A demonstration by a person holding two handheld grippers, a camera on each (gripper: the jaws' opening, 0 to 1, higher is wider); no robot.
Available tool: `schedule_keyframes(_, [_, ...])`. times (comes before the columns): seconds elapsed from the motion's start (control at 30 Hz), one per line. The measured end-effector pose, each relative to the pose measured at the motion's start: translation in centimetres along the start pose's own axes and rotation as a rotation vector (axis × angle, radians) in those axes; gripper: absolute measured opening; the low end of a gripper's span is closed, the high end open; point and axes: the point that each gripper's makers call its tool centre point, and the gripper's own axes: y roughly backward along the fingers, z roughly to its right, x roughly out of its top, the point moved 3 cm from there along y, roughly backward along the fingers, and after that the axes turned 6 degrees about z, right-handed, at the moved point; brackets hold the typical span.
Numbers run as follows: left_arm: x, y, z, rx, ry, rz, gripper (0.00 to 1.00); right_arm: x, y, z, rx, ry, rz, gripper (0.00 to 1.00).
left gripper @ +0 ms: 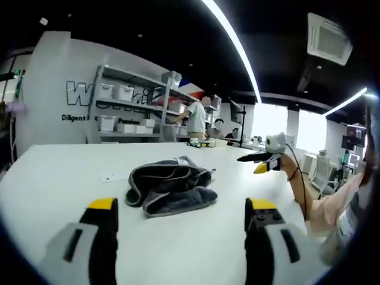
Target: Fold the towel on the table until its edges align and the towel forms a compact rectangular stack.
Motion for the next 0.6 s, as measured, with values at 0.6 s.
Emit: schedule_keyframes(0.6, [-1.1,0.0,1.0,-0.001,-0.010,-0.034,0.97,-0.3,0.0,-0.5,0.013,0.000,-0.008,0.99])
